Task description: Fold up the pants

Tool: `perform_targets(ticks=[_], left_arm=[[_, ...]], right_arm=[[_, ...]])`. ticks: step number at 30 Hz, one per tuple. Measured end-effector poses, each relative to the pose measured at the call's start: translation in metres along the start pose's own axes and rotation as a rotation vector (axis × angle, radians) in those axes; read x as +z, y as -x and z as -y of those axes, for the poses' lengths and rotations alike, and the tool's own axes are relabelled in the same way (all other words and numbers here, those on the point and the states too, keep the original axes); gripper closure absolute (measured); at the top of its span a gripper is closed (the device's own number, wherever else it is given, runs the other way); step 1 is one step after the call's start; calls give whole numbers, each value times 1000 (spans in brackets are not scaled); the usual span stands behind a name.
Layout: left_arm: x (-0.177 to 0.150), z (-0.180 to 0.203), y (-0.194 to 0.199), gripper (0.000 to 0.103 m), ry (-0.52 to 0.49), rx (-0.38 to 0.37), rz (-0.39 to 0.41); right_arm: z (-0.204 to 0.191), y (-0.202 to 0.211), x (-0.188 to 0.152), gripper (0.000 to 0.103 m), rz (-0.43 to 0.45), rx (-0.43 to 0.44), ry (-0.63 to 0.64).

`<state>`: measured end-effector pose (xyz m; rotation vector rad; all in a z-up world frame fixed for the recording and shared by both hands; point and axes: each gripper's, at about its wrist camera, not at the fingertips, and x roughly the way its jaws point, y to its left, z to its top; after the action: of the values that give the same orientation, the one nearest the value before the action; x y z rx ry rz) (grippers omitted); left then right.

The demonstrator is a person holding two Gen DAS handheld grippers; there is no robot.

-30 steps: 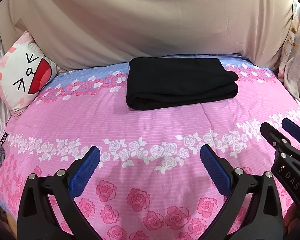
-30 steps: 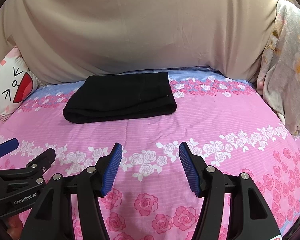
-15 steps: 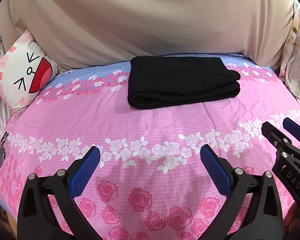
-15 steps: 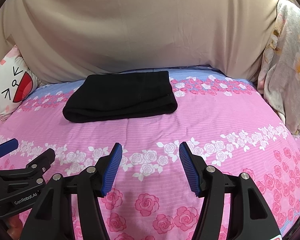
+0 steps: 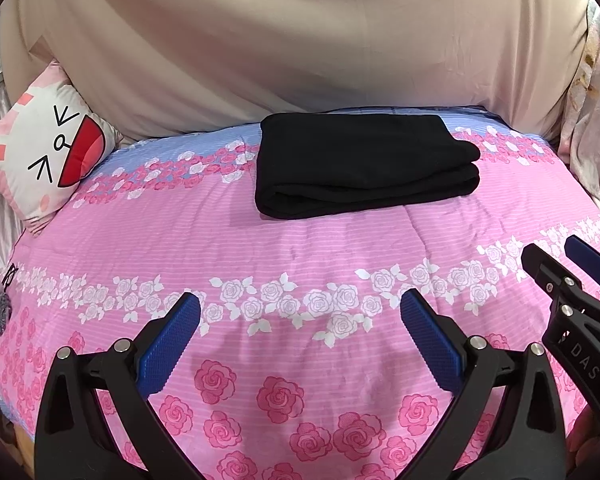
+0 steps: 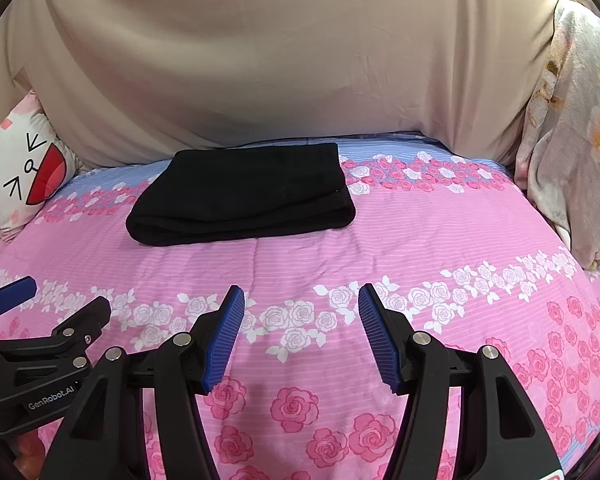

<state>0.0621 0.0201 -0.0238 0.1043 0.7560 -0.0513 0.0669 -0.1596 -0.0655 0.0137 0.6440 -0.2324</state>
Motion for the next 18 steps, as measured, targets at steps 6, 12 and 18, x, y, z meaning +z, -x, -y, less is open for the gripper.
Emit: perform_targets(ticks=[6, 12, 18], left_arm=[[1, 0, 2, 5, 0, 3, 7], [2, -1, 2, 5, 0, -1, 7], [6, -2, 2, 5, 3, -1, 10]], right_arm=[[-1, 0, 0, 45, 1, 0, 1], [-3, 0, 1, 45, 5, 0, 3], [-5, -1, 3, 45, 4, 0, 6]])
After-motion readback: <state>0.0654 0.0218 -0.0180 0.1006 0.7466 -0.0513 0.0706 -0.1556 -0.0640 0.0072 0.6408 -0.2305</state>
